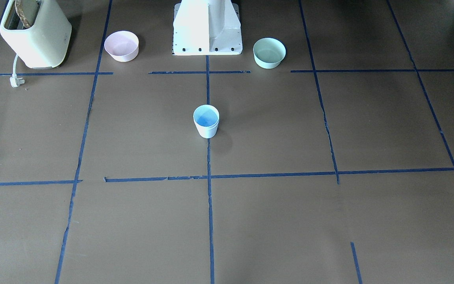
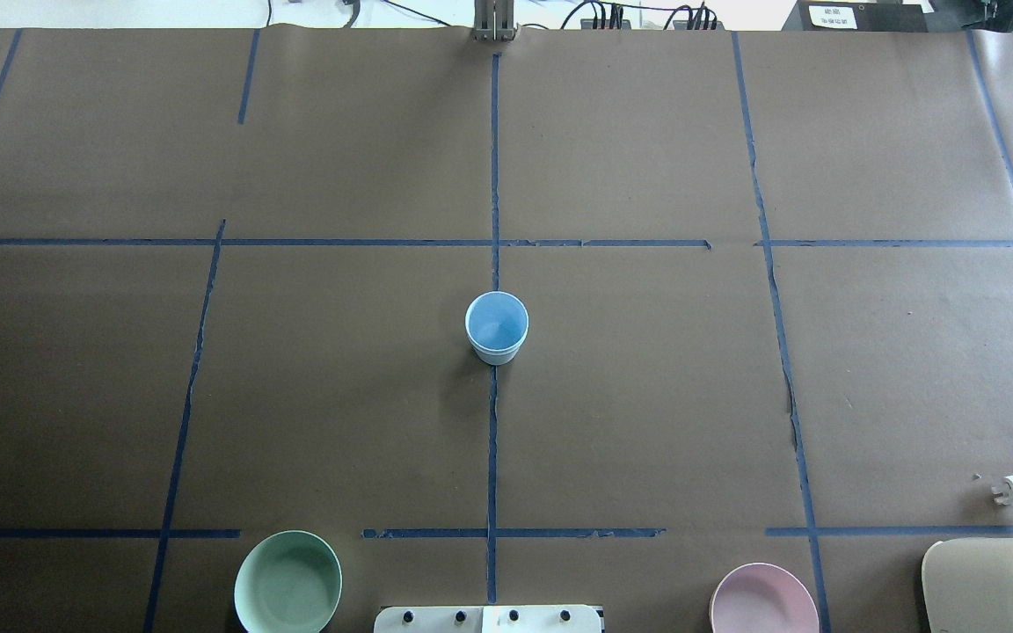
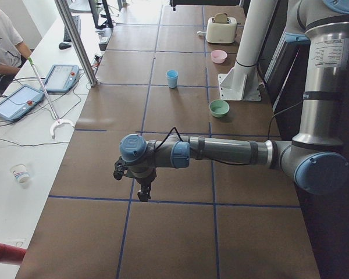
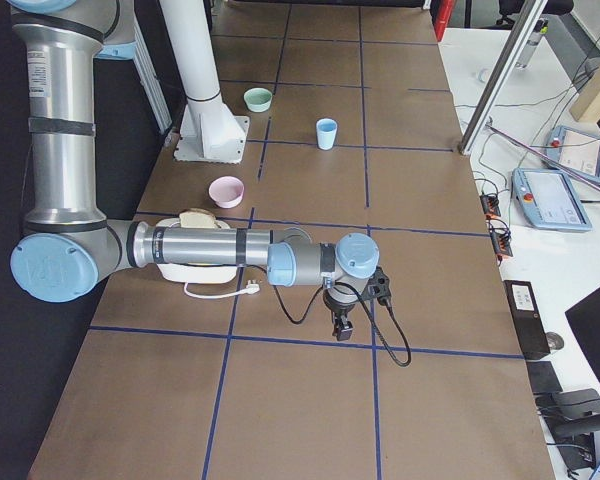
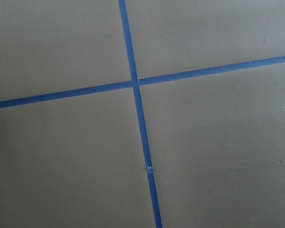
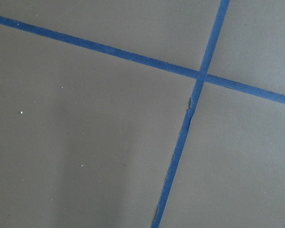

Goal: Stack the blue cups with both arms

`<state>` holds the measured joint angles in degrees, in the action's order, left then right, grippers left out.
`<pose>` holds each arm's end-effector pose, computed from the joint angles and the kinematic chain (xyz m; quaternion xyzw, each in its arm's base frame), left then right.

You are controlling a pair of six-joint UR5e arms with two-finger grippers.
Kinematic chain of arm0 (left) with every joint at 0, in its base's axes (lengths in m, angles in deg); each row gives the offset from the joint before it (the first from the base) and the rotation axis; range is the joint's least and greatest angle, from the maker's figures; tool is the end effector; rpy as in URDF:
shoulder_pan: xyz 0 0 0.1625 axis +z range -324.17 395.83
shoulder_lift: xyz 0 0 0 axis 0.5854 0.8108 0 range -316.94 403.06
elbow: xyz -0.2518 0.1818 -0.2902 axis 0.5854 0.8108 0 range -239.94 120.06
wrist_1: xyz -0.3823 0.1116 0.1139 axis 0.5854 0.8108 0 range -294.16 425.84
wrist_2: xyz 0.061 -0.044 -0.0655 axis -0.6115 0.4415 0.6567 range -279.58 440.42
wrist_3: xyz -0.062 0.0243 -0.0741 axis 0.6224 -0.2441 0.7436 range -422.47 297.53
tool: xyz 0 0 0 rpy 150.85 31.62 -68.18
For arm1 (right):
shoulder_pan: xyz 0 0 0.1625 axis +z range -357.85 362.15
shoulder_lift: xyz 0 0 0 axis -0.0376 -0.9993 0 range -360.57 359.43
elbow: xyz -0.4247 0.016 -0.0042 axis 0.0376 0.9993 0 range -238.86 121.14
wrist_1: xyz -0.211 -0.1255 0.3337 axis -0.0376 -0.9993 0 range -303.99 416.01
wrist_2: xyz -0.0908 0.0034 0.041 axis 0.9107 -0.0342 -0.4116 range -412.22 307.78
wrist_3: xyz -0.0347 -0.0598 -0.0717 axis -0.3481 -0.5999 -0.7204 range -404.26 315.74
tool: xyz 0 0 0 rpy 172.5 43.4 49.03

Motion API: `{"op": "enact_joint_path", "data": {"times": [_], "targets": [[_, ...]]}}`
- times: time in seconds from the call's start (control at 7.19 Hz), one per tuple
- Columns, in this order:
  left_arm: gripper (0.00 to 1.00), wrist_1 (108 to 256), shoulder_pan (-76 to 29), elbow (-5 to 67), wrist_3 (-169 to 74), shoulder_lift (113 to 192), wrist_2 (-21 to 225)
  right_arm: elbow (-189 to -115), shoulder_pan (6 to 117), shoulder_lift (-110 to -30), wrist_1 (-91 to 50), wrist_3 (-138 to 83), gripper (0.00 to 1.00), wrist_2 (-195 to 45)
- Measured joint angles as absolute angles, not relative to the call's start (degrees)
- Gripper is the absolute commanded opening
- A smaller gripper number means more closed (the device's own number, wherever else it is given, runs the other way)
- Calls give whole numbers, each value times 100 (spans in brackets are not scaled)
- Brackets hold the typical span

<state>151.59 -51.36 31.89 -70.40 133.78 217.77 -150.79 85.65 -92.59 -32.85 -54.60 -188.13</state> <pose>-0.0357 -0.4972 0.6404 0.0044 0.4018 0.0798 0.9123 0.0072 -0.4821 0.6553 0.0214 -0.3895 -0.1384 0.9103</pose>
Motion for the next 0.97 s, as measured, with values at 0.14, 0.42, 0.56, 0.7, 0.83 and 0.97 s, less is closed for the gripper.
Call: {"op": "enact_joint_path", "data": {"times": [0.14,0.42,0.56,0.7,0.83,0.97], "targets": [[100,15166,-5133,3176,-7027,13384,21786,-15079,8565,-9259,-3285,-5457,100,-18814],[100,15162,-5129,3204,-7013,13417,21786,-15072,8565,-9259,-3285,-5450,100,-18816],[100,15157,-5128,3227,-7014,13426,21772,-15072,8565,-9259,-3285,-5438,100,-18818],[100,15155,-5127,3240,-7017,13435,21770,-15068,8565,-9259,-3285,-5427,100,-18819],[100,15154,-5127,3242,-7020,13437,21766,-15062,8565,-9256,-3285,-5422,100,-18819],[100,15153,-5127,3245,-7022,13433,21754,-15058,8565,-9253,-3285,-5418,100,-18819]]}}
